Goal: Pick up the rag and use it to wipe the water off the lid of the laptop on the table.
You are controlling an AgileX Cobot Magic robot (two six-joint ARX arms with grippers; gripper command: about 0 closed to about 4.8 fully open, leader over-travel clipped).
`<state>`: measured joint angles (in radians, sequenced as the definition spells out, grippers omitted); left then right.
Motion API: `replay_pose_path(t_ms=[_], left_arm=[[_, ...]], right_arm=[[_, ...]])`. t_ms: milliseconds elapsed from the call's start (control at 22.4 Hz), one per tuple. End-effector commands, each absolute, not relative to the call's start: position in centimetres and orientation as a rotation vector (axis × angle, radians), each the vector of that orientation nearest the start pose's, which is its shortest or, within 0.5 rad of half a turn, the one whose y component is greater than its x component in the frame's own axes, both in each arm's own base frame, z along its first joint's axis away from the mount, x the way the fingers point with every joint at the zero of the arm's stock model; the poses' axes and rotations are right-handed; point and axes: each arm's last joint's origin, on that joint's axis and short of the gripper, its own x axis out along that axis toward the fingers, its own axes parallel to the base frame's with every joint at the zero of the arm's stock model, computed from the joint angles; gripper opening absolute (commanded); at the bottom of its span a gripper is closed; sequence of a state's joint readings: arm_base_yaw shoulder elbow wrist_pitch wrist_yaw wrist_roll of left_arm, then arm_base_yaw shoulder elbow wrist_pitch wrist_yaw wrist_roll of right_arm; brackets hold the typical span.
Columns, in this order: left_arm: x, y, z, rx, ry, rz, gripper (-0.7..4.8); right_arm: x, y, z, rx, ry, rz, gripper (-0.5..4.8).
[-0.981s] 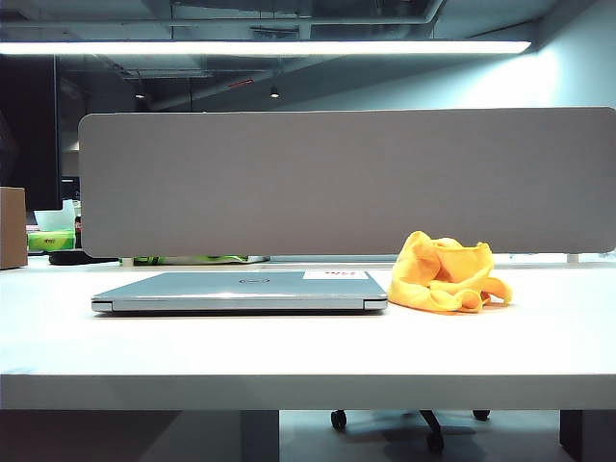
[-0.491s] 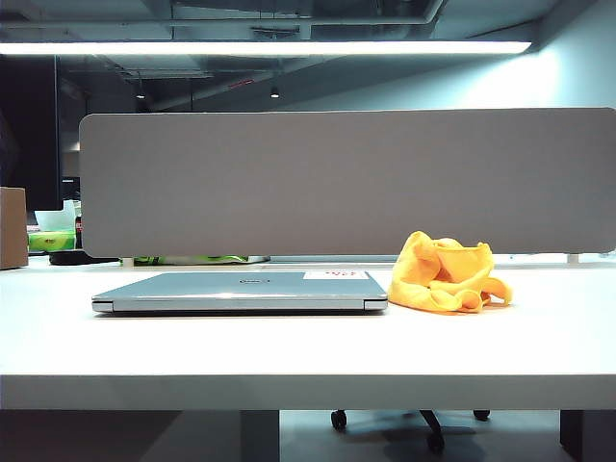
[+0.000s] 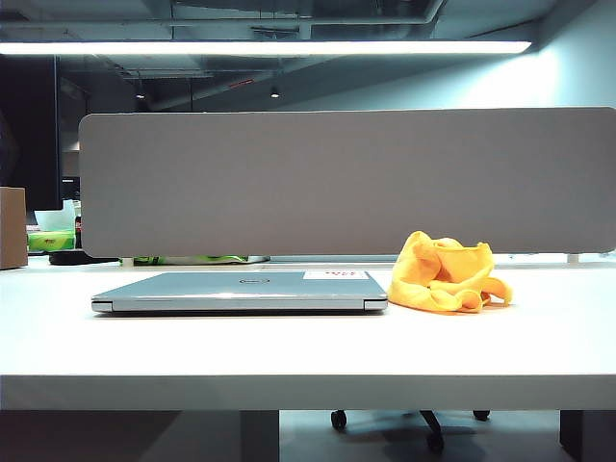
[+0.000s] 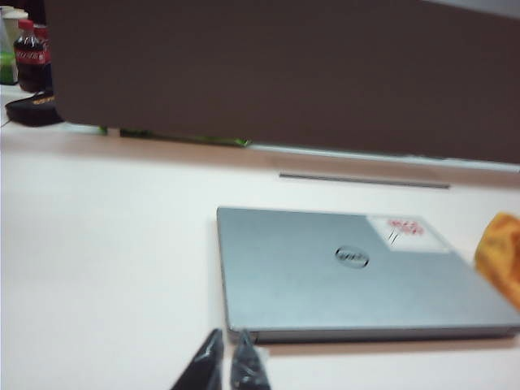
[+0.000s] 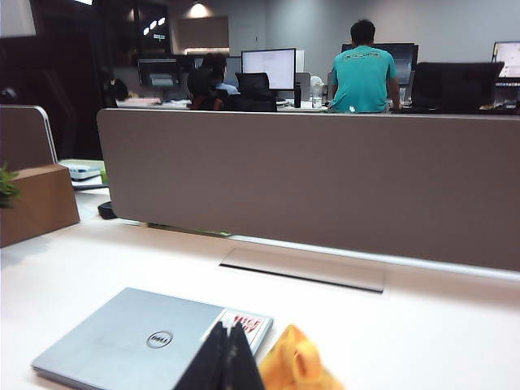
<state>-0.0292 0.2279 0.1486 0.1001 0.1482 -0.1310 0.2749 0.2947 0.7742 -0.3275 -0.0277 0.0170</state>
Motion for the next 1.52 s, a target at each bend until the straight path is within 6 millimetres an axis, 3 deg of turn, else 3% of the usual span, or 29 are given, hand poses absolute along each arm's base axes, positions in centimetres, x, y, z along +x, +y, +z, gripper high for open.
replay_pose_path(t_ms=[45,312,535,669,937,1070,1249,1516], left_arm=[[11.0,-0.6,19.0,-0.094,0.013,-0.122,0.19],[11.1,-0.5,16.1,-0.083,0.083,-0.086,0.19],[11.1,-0.5,16.0,-0.089,0.094,-0.094,0.2],[11.1,-0.6,15.9,-0.088,0.1,-0.1,0.21],[11.1,-0.6,15.9,-0.088,0.1,-0.1,0.21],[11.1,-0.5,15.9,-0.088,0.1,-0.1,0.21],[11.1,-0.5,15.9,-0.088,0.099,-0.1,0.21],[11.1,-0.5,15.9,-0.087,0.098,-0.097,0.21]], right_arm=[[4.9,1.4,34.0,0.08,-0.143,0.301,-0.02],[6.0,1.8,30.0,0.136,-0.081,0.308,-0.02],[7.6,2.4,26.8,0.162,-0.032,0.348,-0.02],[8.7,2.9,23.2,0.165,0.067,0.407,0.0],[9.4,3.1,18.6,0.158,0.239,0.415,-0.01],[9.3,3.1,17.4,0.148,0.317,0.399,-0.01],[9.2,3.1,17.1,0.127,0.338,0.399,-0.01],[9.1,2.1,18.4,0.025,0.14,0.288,-0.01]])
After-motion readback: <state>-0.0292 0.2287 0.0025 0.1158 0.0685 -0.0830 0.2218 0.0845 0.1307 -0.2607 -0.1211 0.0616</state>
